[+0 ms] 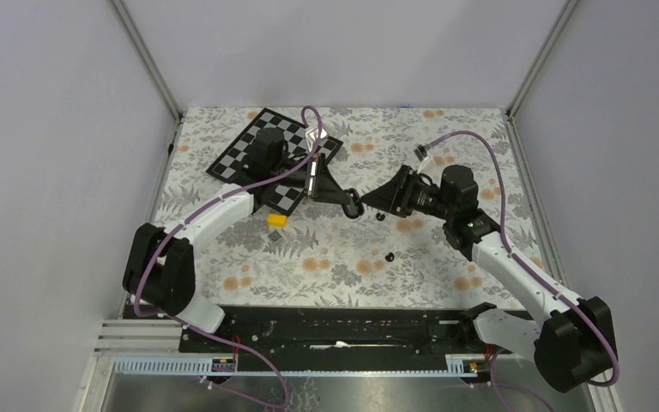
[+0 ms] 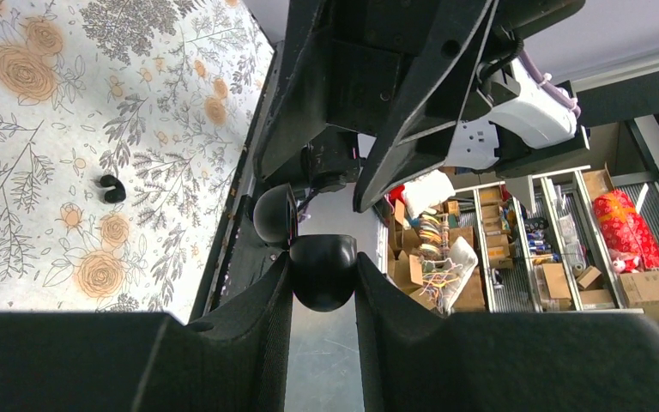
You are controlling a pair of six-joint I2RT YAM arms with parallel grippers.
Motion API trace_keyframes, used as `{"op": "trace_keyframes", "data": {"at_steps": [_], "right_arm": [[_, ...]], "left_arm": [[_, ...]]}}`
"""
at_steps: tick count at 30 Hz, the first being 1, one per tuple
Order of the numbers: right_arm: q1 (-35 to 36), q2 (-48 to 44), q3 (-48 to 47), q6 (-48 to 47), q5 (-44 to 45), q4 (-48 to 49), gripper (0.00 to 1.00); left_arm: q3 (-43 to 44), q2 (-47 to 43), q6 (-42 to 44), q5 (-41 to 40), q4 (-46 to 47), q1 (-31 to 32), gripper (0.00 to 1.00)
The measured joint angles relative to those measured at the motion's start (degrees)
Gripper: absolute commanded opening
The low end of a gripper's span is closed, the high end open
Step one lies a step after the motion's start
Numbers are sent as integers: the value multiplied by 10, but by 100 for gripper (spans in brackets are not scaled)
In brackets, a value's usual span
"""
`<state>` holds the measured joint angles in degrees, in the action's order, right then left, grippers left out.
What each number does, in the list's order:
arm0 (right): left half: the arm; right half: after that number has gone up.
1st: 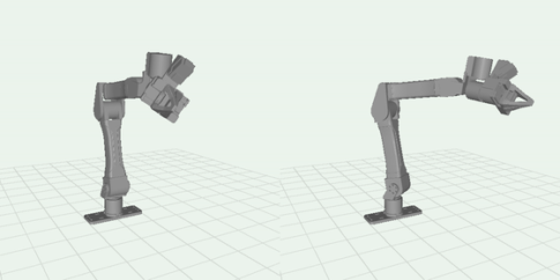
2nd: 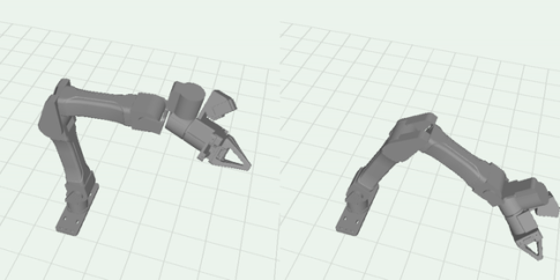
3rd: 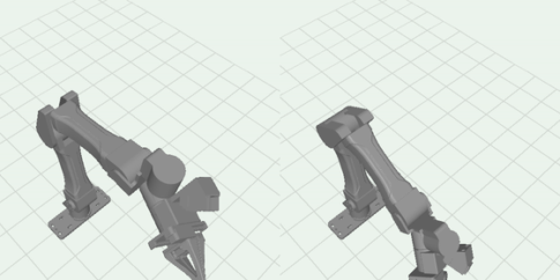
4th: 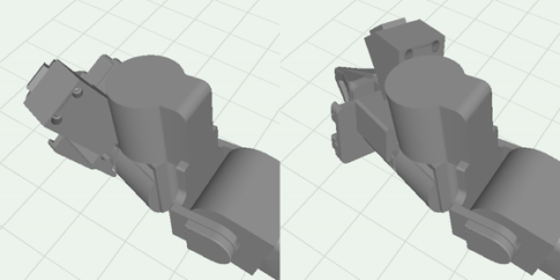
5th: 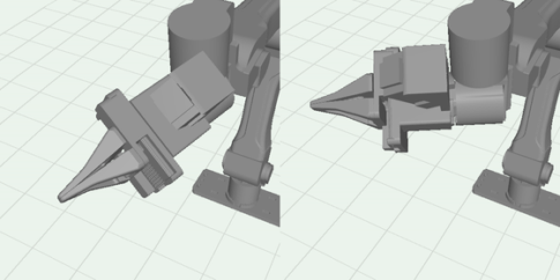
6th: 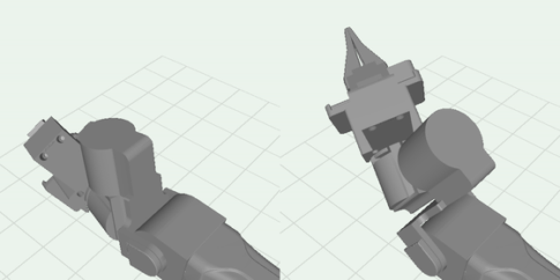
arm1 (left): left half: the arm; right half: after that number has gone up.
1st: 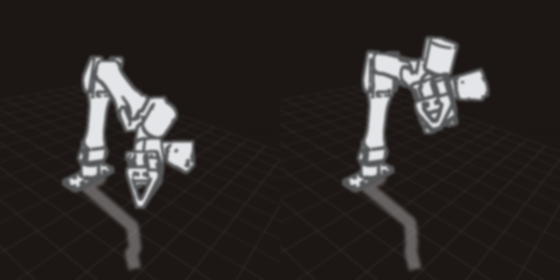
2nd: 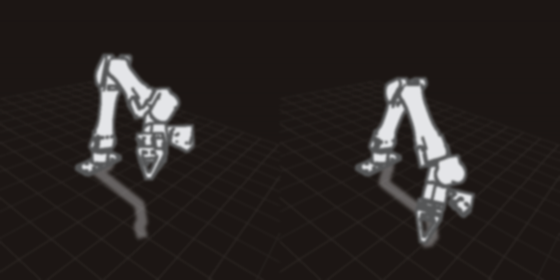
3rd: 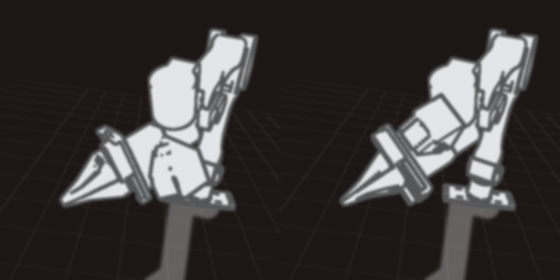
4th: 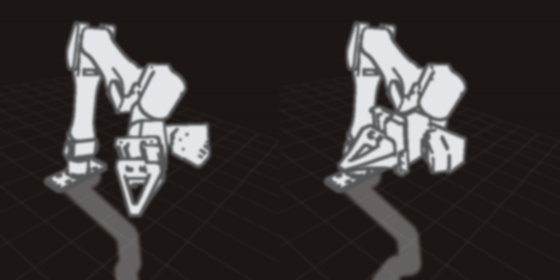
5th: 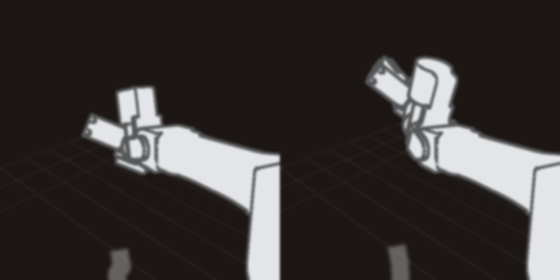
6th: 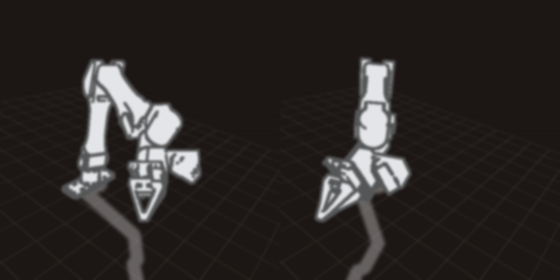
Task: Insert the wireless bluetooth earbuds into the charging case
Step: Open the charging case.
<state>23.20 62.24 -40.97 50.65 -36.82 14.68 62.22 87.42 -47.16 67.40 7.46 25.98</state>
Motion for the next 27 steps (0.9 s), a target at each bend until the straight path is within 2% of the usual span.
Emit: {"op": "trace_keyframes", "data": {"at_steps": [7,18,21,25,27], "right_arm": [[0,29,11,20,-29,40,56],[0,61,28,64,-69,130,37],[0,62,33,73,-79,146,37],[0,60,37,75,-83,151,44],[-1,54,43,75,-84,150,45]], "left_arm": [[0,0,2,10,0,8,0],[0,0,2,14,13,18,0],[0,-1,2,14,13,18,0],[0,-1,2,14,13,18,0],[0,-1,2,15,13,18,0]]}}
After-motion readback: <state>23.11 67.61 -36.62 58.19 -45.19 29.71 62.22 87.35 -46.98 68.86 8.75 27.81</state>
